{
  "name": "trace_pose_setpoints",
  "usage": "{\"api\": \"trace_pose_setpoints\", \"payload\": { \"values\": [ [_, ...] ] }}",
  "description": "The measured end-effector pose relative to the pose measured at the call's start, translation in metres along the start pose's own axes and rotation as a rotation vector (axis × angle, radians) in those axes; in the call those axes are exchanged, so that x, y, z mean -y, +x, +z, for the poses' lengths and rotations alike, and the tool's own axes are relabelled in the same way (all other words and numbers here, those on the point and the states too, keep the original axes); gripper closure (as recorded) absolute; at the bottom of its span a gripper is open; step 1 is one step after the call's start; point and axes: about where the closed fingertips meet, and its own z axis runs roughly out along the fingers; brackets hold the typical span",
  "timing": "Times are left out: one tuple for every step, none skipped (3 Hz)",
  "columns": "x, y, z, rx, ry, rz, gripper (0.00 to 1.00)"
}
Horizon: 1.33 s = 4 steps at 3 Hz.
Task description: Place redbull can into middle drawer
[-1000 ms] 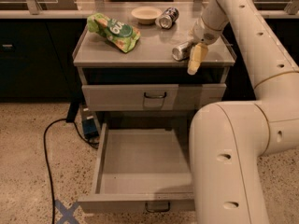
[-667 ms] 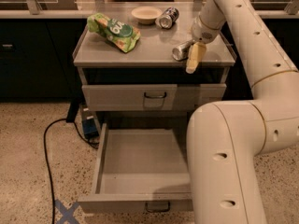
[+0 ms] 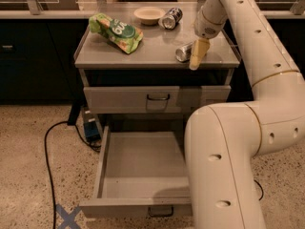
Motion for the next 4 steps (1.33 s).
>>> {"api": "trace_pose_setpoints", "payload": {
  "values": [
    [-0.0083, 0.0038, 0.0116, -0.005, -0.04, 0.019, 0.0],
    [-0.0135, 0.0067, 0.0193, -0.008, -0.066, 0.036, 0.0],
    [-0.0136, 0.0067, 0.0195, -0.008, -0.066, 0.036, 0.19],
    [-0.0136, 0.0067, 0.0195, -0.008, -0.066, 0.036, 0.42]
  ]
}}
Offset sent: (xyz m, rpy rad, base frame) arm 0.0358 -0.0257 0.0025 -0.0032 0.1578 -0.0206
